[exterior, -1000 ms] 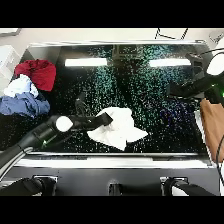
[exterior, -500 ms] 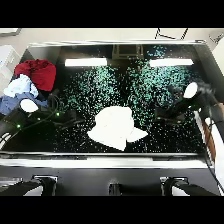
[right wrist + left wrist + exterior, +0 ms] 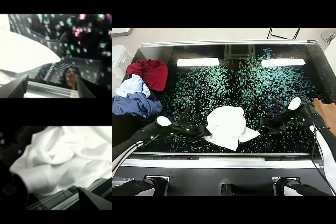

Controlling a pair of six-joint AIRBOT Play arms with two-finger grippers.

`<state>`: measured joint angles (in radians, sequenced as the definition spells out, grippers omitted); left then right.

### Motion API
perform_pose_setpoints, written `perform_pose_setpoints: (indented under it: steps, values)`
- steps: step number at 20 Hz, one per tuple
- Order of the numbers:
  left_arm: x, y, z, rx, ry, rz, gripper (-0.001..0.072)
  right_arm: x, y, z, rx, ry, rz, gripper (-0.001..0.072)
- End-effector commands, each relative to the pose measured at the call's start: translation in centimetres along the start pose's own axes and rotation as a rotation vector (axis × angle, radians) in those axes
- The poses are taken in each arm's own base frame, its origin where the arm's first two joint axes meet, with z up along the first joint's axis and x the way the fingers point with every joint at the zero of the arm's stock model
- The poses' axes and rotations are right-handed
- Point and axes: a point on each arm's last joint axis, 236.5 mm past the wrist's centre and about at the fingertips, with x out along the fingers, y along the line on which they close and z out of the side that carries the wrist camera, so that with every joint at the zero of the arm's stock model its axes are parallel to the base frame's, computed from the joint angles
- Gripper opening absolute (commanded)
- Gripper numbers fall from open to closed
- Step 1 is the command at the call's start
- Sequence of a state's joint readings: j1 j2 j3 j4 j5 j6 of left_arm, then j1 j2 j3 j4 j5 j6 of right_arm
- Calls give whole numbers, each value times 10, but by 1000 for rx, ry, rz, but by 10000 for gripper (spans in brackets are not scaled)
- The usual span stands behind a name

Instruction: Fold the clothes and pants, and hang the long-sleeved shirts on hangers.

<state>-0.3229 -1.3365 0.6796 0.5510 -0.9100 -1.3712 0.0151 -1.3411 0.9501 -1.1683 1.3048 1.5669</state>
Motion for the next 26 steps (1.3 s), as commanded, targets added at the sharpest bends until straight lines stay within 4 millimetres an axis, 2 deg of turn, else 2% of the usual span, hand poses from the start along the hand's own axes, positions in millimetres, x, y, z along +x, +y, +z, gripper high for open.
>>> perform_pose_setpoints:
  steps: [1,2,3,4,5,7,11,15,16,18,19,20,23,25,26]
  values:
    - [20,-8,0,-13,-30,-16,534,9,4,0,20,17,29,695]
    - [22,-8,1,-26,-36,-11,488,12,7,2,29,17,46,695]
    - [24,-7,1,-33,-40,-7,474,14,9,4,36,18,60,695]
    - [25,-7,1,-37,-40,-5,332,17,12,6,45,20,73,694]
    - [25,-7,1,-36,-40,-5,157,20,12,7,52,24,77,693]
    - [25,-8,-1,-19,-33,-7,44,27,12,6,69,48,90,692]
    - [19,-15,0,11,-48,-19,27,37,27,8,99,71,163,667]
    - [10,-26,2,54,-72,-36,28,56,44,9,53,60,142,662]
    - [8,-29,3,61,-79,-41,27,60,49,12,46,44,136,597]
    - [2,-35,3,91,-95,-49,27,63,55,18,68,13,133,313]
    - [-2,-37,4,101,-104,-53,28,63,55,19,87,10,134,207]
    - [-6,-40,6,106,-116,-59,27,62,54,18,93,15,132,48]
    - [-29,-48,19,150,-182,-71,27,54,53,18,29,4,118,41]
    - [-65,-65,38,231,-273,-83,27,27,51,34,-43,-83,67,40]
    - [-93,-79,50,275,-340,-94,26,2,49,50,-79,-163,33,40]
